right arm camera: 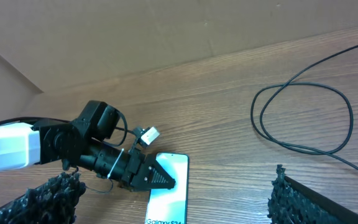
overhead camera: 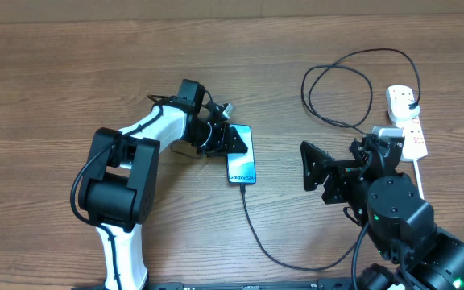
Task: Plug charger to phone and switch on socket
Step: 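Lower the phone with the left gripper and lay it flat on the table, then open the left gripper and lift it away from the phone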
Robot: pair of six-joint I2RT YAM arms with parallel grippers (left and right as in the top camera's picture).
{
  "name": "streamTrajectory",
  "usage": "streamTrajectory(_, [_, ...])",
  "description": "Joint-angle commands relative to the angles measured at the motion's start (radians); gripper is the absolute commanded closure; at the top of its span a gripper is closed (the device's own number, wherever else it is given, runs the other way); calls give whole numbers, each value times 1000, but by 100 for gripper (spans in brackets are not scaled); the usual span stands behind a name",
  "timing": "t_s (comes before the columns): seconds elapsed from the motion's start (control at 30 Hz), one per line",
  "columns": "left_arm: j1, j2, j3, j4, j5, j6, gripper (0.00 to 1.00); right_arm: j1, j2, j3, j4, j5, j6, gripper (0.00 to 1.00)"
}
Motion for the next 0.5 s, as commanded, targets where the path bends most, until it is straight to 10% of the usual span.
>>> streamTrajectory(0.0, [-2, 8, 12, -18, -105, -23, 50, -3, -1, 11, -7, -1, 3, 0])
streamTrajectory(0.47, [-2, 8, 12, -84, -242, -74, 43, -3, 18, 11, -23, -1, 3, 0])
